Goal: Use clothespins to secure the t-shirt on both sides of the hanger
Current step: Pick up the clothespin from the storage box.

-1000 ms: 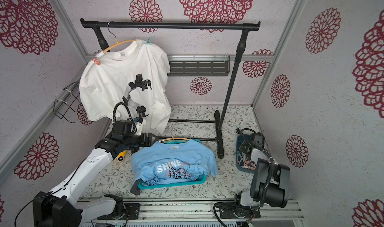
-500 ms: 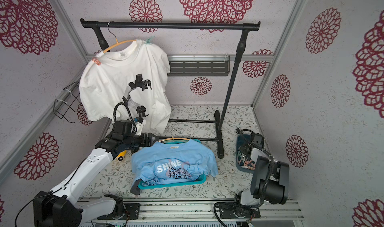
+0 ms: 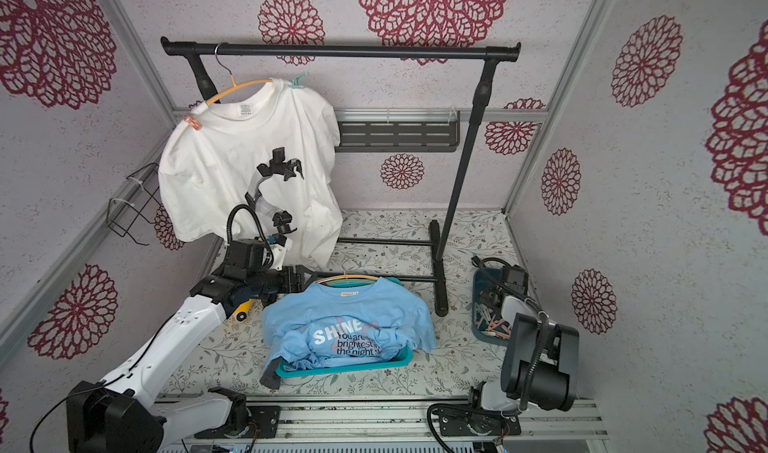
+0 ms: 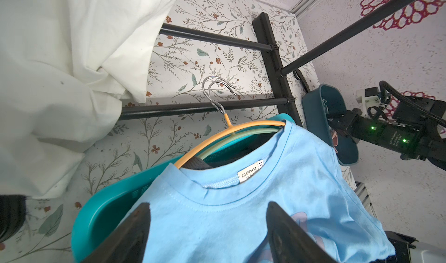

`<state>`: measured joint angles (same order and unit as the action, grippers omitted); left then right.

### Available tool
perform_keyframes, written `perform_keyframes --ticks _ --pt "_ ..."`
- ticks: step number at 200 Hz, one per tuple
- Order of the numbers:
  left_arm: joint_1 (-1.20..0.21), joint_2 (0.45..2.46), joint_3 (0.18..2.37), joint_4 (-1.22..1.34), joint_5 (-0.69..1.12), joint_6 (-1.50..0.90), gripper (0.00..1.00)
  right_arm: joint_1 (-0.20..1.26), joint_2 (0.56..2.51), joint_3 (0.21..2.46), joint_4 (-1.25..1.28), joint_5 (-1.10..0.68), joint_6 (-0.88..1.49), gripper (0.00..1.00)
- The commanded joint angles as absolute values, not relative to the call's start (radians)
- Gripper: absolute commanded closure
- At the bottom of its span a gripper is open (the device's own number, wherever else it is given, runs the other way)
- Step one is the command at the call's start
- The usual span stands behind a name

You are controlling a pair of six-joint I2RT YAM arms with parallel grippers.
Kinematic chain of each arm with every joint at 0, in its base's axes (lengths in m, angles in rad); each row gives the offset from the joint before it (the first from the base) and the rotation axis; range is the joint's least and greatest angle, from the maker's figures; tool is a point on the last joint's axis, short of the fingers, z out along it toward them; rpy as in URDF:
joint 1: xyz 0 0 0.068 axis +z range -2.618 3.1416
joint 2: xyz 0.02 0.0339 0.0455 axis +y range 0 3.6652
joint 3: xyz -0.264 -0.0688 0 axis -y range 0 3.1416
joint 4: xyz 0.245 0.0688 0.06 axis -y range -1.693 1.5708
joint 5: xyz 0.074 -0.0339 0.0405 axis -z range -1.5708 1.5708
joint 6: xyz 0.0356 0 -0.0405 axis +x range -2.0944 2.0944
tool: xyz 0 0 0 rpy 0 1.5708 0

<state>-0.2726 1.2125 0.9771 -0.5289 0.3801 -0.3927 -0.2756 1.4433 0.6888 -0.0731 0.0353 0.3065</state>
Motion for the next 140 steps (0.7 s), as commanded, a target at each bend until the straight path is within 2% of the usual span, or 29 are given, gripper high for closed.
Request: perform_keyframes --ticks 1,56,106,140 --pt "-0.261 1.213 0.986 -0.517 0.387 -0.385 0.22 -0.277 1.383 0.7 -0.106 0.069 0.302 0.99" --pt "-0.262 1.193 0.981 -0.514 0.382 -0.383 0.22 -0.279 1.314 0.698 -0.161 0.026 0.35 0.99" --pt "-0.262 1.188 0.974 -0.502 0.395 -0.39 0.22 -0.293 1.325 0.644 -0.023 -0.226 0.508 0.97" --pt "-0.262 1.187 0.973 -0.5 0.403 -0.389 0.22 -0.316 1.362 0.631 0.076 -0.303 0.621 0.97"
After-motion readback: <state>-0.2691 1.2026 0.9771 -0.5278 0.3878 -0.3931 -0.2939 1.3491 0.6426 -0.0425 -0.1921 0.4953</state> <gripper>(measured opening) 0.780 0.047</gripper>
